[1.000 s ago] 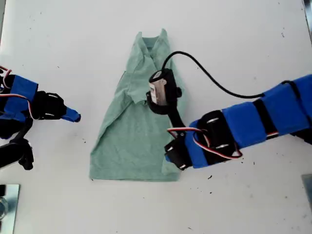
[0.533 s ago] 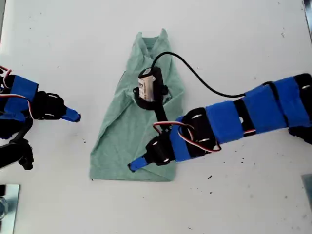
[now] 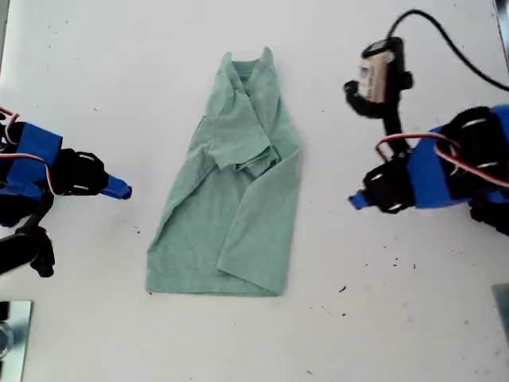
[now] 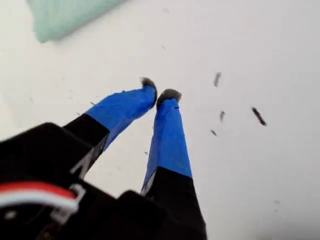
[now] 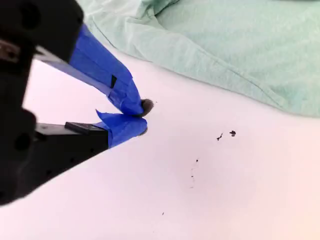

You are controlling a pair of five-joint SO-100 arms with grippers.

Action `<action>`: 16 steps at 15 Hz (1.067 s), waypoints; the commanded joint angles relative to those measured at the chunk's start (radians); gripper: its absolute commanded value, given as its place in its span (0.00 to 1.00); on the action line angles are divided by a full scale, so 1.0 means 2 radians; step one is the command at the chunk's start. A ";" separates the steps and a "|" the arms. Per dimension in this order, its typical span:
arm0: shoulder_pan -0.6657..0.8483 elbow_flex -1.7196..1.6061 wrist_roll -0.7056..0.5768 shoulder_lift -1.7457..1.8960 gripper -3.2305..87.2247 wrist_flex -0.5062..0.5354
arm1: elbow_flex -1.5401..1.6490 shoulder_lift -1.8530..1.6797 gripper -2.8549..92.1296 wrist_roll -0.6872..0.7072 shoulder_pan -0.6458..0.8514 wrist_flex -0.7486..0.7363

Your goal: Fold t shirt

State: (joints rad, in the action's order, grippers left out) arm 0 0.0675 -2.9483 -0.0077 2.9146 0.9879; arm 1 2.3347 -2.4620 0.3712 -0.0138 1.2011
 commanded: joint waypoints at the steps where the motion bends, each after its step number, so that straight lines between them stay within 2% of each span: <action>1: -0.001 0.023 -0.002 0.006 0.03 0.002 | 0.216 -0.213 0.06 -0.012 0.031 -0.021; 5: -0.006 0.044 0.002 -0.012 0.03 0.010 | 0.261 -0.308 0.06 -0.018 0.050 0.063; 6: -0.028 0.115 0.013 -0.071 0.03 0.032 | 0.262 -0.308 0.06 -0.016 0.053 0.066; 8: -0.092 0.344 0.051 -0.263 0.03 0.149 | 0.261 -0.314 0.06 -0.012 0.061 0.070; 9: -0.126 0.426 0.070 -0.329 0.16 0.188 | 0.261 -0.327 0.06 -0.011 0.064 0.073; 10: -0.159 0.480 0.087 -0.380 0.27 0.202 | 0.262 -0.341 0.06 -0.009 0.067 0.076; 11: -0.184 0.519 0.103 -0.423 0.29 0.212 | 0.263 -0.354 0.06 -0.009 0.067 0.082; 14: -0.209 0.516 0.115 -0.476 0.31 0.196 | 0.268 -0.378 0.06 -0.012 0.061 0.089; 16: -0.212 0.466 0.117 -0.486 0.30 0.142 | 0.268 -0.380 0.06 -0.010 0.061 0.089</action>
State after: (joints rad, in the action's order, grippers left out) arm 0 -0.3359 -1.9896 0.2071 1.9405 1.3484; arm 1 2.8793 -3.2137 0.3451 0.1104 1.3729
